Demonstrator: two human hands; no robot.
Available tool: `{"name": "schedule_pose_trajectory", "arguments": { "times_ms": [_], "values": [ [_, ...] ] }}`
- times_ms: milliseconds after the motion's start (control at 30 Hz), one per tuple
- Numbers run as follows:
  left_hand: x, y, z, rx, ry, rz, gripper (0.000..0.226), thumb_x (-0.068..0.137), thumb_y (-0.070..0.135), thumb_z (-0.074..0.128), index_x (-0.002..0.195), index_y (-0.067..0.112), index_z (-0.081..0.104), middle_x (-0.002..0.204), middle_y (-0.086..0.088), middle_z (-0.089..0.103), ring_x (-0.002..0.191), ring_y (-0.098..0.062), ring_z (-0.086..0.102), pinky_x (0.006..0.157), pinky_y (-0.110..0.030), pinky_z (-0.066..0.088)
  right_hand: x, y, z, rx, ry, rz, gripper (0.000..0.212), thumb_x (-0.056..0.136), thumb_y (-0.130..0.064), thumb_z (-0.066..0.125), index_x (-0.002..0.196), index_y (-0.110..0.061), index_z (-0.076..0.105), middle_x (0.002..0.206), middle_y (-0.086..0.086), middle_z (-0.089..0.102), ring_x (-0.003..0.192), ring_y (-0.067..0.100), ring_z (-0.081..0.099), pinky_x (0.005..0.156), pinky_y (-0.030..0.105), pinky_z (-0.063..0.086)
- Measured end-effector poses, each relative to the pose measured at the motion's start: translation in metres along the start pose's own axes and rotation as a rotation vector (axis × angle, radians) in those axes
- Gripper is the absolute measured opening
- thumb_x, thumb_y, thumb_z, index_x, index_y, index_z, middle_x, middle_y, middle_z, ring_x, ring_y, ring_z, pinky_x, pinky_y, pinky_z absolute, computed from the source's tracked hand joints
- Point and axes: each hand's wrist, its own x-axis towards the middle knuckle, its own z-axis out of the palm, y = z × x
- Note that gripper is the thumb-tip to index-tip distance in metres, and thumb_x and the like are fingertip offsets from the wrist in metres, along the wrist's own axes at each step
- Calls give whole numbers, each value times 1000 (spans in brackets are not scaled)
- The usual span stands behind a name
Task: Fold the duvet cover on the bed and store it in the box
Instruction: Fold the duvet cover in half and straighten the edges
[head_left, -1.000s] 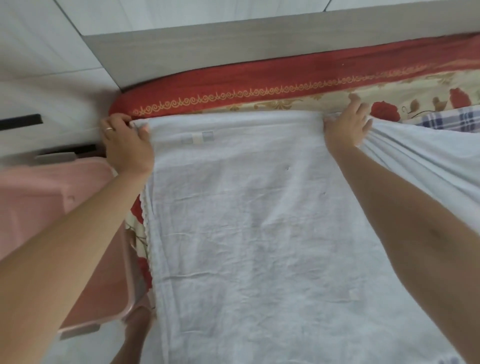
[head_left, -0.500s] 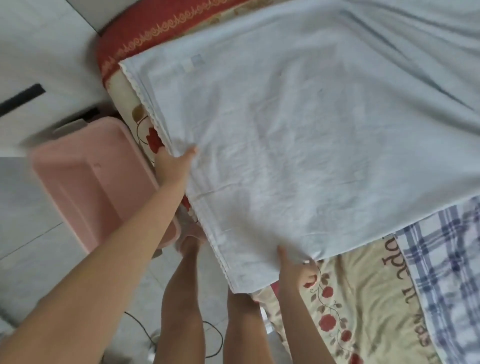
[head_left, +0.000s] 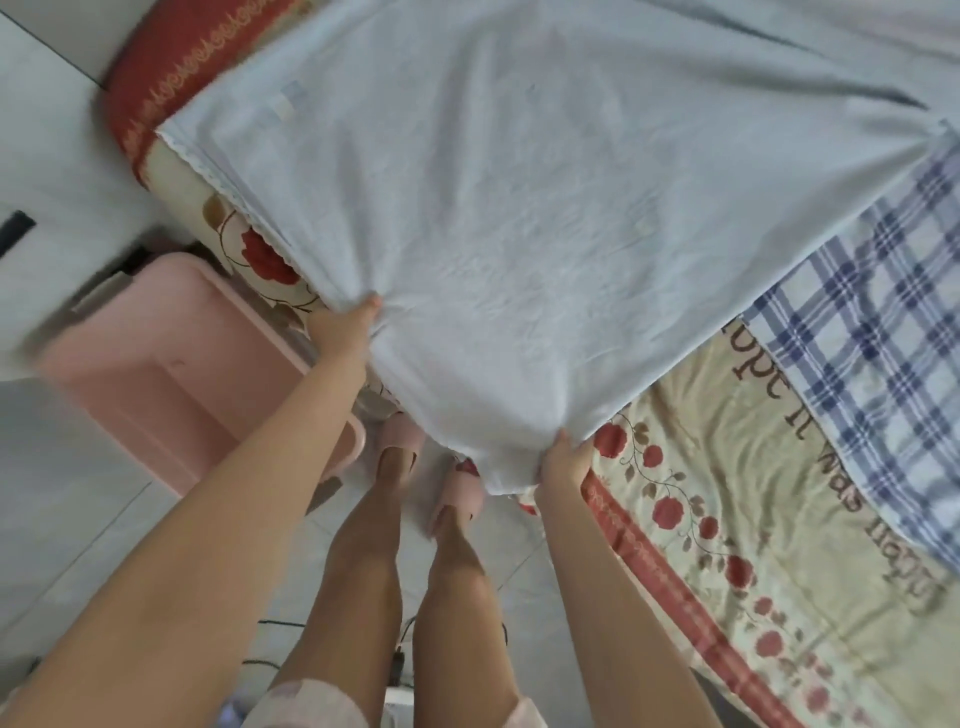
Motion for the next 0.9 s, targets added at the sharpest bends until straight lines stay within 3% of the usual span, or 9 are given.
{"name": "schedule_pose_trajectory", "arguments": {
  "times_ms": [67,233,400,567,667,733,767,833,900],
  "values": [
    [-5,-7,-9,-51,-19,-22,38,82,21,73,111,7,52,109,-1,61,96,-14,62,73,-18,51,-8,2,-6,90,27,45,18,96,-5,33,103,-9,49,83,4,54,77,25,50,63,31,43],
    [-36,0,-23,-176,-243,-127,33,82,19,69,113,9,63,109,-8,67,90,-24,66,79,-40,53,-47,-16,-43,178,-96,3,38,93,-46,51,89,-8,58,77,2,58,70,20,57,71,35,50],
    [-109,18,-24,-150,-386,-71,16,90,2,51,101,5,62,116,-15,62,108,-29,60,96,-42,47,-81,-31,-133,133,-217,-95,28,84,-27,69,101,-7,58,91,7,63,85,28,63,82,45,54],
    [-205,41,-19,-194,-394,-37,41,93,-14,39,134,-10,41,140,-30,40,130,-39,40,81,-31,43,-116,-62,-201,55,-235,-260,28,90,-37,60,106,-15,53,99,7,63,92,27,63,89,48,52],
    [-254,55,-23,-215,-393,-25,16,85,-11,54,96,-3,62,110,-24,62,96,-28,60,73,-28,51,-139,-73,-231,161,-223,-277,13,98,-32,49,104,-21,48,92,1,60,89,22,61,87,43,52],
    [-282,60,-28,-396,-451,46,27,88,4,43,63,13,48,80,-10,61,69,-22,61,62,-27,52,-153,-75,-246,309,-214,-229,4,99,-25,48,97,-22,51,91,3,60,94,27,61,91,47,50],
    [-293,65,-31,-479,-483,25,30,90,15,40,60,16,44,73,-6,59,61,-20,61,61,-27,52,-159,-74,-253,369,-210,-209,6,99,-20,48,95,-20,53,89,3,60,91,26,61,91,47,50],
    [-318,71,-36,-351,-545,95,29,87,42,50,82,15,62,87,-7,68,75,-22,66,74,-31,53,-174,-76,-266,403,-199,-208,12,98,-20,49,101,-11,56,82,3,58,78,20,57,79,40,51],
    [-324,68,-38,-91,-502,198,77,60,55,74,122,13,57,119,-8,62,105,-26,61,93,-44,48,-189,-78,-280,428,-186,-201,26,97,-32,50,109,-10,55,83,3,57,74,19,55,67,34,47]
  ]
}}
